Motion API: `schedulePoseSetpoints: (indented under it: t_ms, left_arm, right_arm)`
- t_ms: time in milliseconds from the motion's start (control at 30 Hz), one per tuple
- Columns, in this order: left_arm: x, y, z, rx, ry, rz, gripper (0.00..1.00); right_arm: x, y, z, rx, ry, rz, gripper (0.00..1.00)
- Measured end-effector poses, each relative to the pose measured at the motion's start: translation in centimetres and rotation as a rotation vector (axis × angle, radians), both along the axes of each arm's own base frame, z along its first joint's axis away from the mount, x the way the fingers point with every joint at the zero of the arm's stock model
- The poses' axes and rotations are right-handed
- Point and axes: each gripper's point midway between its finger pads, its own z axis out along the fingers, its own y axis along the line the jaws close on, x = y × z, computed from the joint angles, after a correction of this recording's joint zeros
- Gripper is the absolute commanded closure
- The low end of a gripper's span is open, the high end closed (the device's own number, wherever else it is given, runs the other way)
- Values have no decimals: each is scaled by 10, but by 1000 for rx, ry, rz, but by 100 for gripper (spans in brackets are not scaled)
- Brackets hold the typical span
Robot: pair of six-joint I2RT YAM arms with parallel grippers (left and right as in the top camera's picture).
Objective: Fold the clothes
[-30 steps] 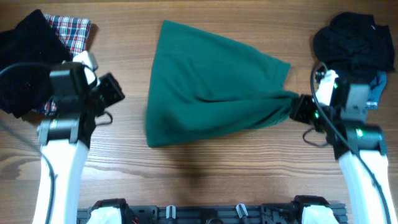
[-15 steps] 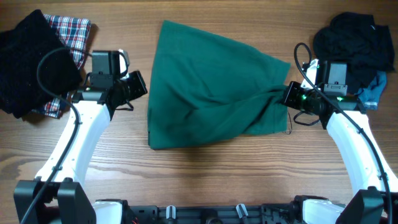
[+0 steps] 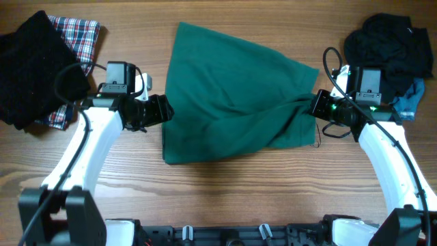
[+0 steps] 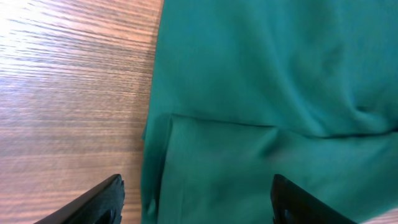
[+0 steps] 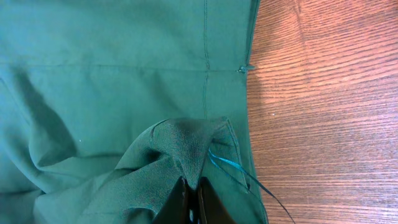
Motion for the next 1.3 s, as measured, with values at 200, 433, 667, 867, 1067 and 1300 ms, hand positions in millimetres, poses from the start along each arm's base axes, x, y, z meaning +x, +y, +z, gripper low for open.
schedulePoseSetpoints:
  t_ms: [200,433,667,867,1067,1300]
  left_arm:
    - [6,-13,-47,-53,84,-76,23]
    - [1,-32,-51,-160,92,-172,23]
    - [-12,-35,-59,-179,151,-205,25]
    - [-25,-36,-64,-192,206,-229,76]
    - [-24,-47,-56,-267,188,-252,94]
    - [-24,-44,-58,-246,190,-251,71]
  right_arm:
    - [-1,0,-1,1,5,0,96]
    - [-1,0,-1,1,6,0,96]
    - [-1,0,-1,0,6,0,96]
    - [-1,0,-1,1,6,0,96]
    - [-1,0,-1,1,6,0,96]
    - [-1,0,-1,1,6,0,96]
